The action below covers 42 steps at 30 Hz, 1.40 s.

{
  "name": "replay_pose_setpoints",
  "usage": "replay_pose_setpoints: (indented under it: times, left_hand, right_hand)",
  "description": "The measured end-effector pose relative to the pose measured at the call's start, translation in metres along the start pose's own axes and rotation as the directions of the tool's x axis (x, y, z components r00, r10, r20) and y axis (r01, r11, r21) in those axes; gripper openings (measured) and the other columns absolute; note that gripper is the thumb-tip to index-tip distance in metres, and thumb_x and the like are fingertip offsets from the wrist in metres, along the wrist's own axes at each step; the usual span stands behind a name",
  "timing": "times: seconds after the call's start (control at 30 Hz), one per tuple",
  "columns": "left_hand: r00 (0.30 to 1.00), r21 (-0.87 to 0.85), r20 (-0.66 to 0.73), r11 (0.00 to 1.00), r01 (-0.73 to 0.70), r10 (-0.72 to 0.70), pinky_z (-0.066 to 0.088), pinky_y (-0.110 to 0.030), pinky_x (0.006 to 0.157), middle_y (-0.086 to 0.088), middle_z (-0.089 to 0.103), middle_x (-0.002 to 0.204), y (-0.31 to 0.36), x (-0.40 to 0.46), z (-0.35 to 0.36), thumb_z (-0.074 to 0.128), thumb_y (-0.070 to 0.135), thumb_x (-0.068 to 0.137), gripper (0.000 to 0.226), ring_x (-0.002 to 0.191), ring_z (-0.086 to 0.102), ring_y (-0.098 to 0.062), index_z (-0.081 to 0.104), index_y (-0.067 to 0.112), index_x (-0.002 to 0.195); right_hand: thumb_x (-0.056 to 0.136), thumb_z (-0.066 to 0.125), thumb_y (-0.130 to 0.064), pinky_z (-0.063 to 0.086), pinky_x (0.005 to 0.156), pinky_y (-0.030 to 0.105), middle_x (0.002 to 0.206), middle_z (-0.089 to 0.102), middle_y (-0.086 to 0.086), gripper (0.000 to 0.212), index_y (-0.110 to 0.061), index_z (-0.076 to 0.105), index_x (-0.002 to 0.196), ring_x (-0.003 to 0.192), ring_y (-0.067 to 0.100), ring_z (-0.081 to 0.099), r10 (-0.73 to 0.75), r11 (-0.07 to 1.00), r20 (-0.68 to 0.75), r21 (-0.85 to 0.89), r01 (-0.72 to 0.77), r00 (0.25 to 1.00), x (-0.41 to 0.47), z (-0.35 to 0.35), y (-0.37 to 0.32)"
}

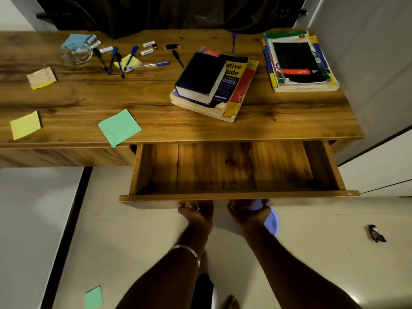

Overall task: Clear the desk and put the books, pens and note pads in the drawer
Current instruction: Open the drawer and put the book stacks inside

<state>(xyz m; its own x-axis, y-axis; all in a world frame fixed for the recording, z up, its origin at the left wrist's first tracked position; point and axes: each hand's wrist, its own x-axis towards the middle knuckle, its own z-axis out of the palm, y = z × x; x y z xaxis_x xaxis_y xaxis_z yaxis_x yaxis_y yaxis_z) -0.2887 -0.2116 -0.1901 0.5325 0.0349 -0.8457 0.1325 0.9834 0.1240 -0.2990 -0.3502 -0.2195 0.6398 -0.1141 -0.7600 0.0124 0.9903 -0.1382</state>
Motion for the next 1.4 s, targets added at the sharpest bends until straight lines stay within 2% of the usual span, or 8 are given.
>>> replay_pose_setpoints:
  times: [0.27, 0.37, 0.53, 0.7, 1.0, 1.13, 1.27, 1.4]
  left_hand:
    - [0.999, -0.014, -0.029, 0.999, -0.042, 0.041, 0.044, -0.041, 0.105, -0.010, 0.064, 0.104, -0.009, -0.027, -0.057, 0.045, 0.054, 0.088, 0.048, 0.101, 0.064, -0.027, 0.059, 0.014, 0.110]
    - [0.997, 0.000, -0.060, 0.999, -0.043, 0.043, 0.049, -0.042, 0.100, -0.009, 0.065, 0.104, -0.013, -0.038, -0.077, 0.049, 0.053, 0.086, 0.046, 0.100, 0.065, -0.026, 0.060, 0.015, 0.110]
    - [0.996, -0.074, -0.068, 0.996, -0.056, 0.051, 0.052, -0.036, 0.090, -0.004, 0.061, 0.105, -0.020, -0.068, -0.099, 0.047, 0.051, 0.088, 0.039, 0.102, 0.062, -0.022, 0.056, 0.026, 0.117]
    - [0.997, -0.011, -0.033, 0.997, -0.073, 0.073, 0.053, -0.034, 0.078, -0.007, 0.060, 0.092, -0.023, -0.083, -0.120, 0.039, 0.050, 0.091, 0.038, 0.086, 0.061, -0.024, 0.056, 0.016, 0.095]
    - [0.997, 0.073, -0.013, 0.994, -0.078, 0.079, 0.055, -0.029, 0.064, -0.006, 0.059, 0.088, -0.023, -0.098, -0.142, 0.033, 0.051, 0.094, 0.039, 0.082, 0.060, -0.022, 0.054, 0.018, 0.092]
    - [0.982, 0.223, 0.032, 0.957, -0.186, 0.184, 0.049, -0.036, 0.081, -0.007, 0.059, 0.099, -0.024, -0.102, -0.142, 0.027, 0.046, 0.098, 0.041, 0.091, 0.060, -0.025, 0.055, 0.017, 0.102]
    - [0.976, 0.548, -0.054, 0.824, -0.146, 0.209, 0.038, -0.041, 0.106, -0.014, 0.056, 0.126, -0.023, -0.105, -0.150, 0.022, 0.045, 0.100, 0.052, 0.119, 0.051, -0.033, 0.048, 0.011, 0.129]
    - [0.963, 0.769, -0.054, 0.627, -0.127, 0.262, 0.046, -0.038, 0.091, -0.016, 0.061, 0.110, -0.021, -0.125, -0.151, 0.029, 0.042, 0.100, 0.049, 0.102, 0.057, -0.031, 0.052, 0.004, 0.121]
  right_hand:
    - [0.083, 0.049, -0.062, 0.038, 0.105, 0.047, 0.090, 0.064, 0.010, 0.050, -0.016, 0.069, 0.081, 0.094, 0.031, 0.059, -0.005, 0.995, -0.011, -0.099, 0.003, 1.000, -0.052, -0.038, 0.005]
    - [0.077, 0.049, -0.071, 0.046, 0.098, 0.045, 0.097, 0.067, 0.010, 0.059, -0.018, 0.064, 0.098, 0.097, 0.032, 0.062, 0.020, 0.993, -0.022, -0.119, -0.022, 1.000, -0.069, -0.059, 0.005]
    - [0.011, 0.084, -0.063, 0.053, 0.084, 0.043, 0.080, 0.072, 0.013, 0.102, -0.016, 0.059, 0.097, 0.082, 0.031, 0.068, 0.003, 0.971, 0.012, -0.240, 0.000, 1.000, -0.084, -0.093, 0.003]
    - [0.077, 0.053, -0.067, 0.049, 0.083, 0.041, 0.086, 0.067, 0.014, 0.058, -0.014, 0.060, 0.099, 0.083, 0.031, 0.064, 0.026, 0.987, -0.018, -0.157, -0.028, 1.000, -0.115, -0.099, 0.003]
    - [0.083, 0.043, -0.071, 0.057, 0.074, 0.037, 0.084, 0.070, 0.016, 0.068, -0.009, 0.058, 0.107, 0.078, 0.031, 0.069, 0.050, 0.988, -0.039, -0.145, -0.055, 0.998, -0.126, -0.123, 0.006]
    - [0.086, 0.040, -0.070, 0.055, 0.077, 0.038, 0.096, 0.067, 0.013, 0.065, -0.015, 0.058, 0.116, 0.090, 0.031, 0.065, 0.009, 0.967, -0.062, -0.253, -0.024, 0.998, -0.127, -0.127, 0.004]
    - [0.091, 0.034, -0.067, 0.055, 0.047, 0.023, 0.086, 0.066, 0.008, 0.057, -0.017, 0.060, 0.099, 0.082, 0.026, 0.063, -0.127, 0.856, -0.172, -0.517, 0.020, 0.977, -0.137, -0.123, 0.003]
    - [0.093, 0.048, -0.054, 0.051, 0.050, 0.025, 0.080, 0.065, 0.006, 0.040, -0.016, 0.058, 0.099, 0.073, 0.023, 0.061, -0.204, 0.752, -0.215, -0.659, 0.012, 0.955, -0.152, -0.118, -0.002]
